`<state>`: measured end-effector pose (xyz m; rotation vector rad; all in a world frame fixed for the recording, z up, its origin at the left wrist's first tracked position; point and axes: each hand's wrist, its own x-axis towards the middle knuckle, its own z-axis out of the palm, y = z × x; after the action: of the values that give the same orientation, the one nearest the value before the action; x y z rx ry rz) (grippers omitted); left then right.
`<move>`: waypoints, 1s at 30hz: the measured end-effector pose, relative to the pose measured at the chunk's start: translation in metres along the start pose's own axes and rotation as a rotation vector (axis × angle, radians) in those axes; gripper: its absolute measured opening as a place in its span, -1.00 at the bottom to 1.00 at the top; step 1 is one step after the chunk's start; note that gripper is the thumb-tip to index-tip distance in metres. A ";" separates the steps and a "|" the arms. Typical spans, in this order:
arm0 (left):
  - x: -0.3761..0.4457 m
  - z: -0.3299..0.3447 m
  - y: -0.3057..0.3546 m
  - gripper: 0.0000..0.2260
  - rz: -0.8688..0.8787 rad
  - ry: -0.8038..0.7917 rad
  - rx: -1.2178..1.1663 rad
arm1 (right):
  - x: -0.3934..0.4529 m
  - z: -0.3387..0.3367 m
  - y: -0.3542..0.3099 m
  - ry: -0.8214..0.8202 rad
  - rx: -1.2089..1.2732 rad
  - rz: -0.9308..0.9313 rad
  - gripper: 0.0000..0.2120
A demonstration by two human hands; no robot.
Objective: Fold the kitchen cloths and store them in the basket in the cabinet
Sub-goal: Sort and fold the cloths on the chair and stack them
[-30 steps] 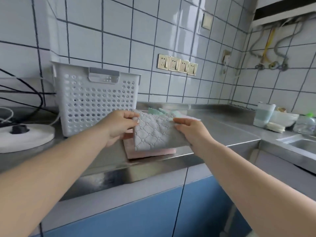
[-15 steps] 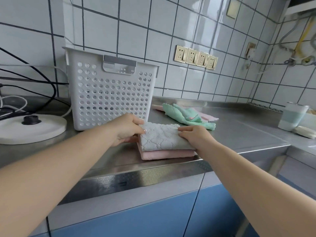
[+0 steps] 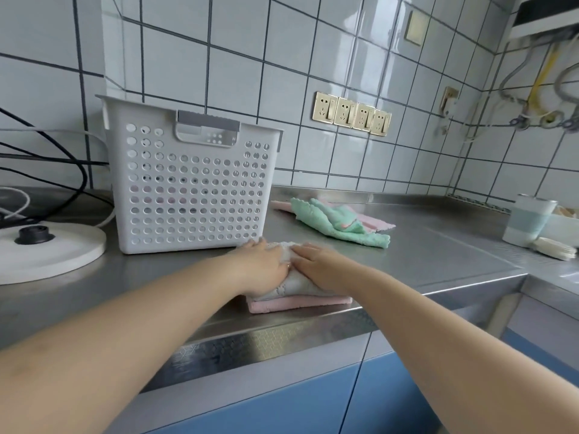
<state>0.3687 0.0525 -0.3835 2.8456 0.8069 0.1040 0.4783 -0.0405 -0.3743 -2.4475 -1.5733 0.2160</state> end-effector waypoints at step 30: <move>-0.096 0.211 0.252 -0.76 0.752 -0.092 -0.526 | -0.344 0.092 0.172 0.690 0.342 0.647 -0.79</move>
<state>0.4408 -0.2416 -0.5439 2.4512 -0.3070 0.2375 0.4640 -0.4120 -0.5079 -2.2949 -0.4118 -0.2251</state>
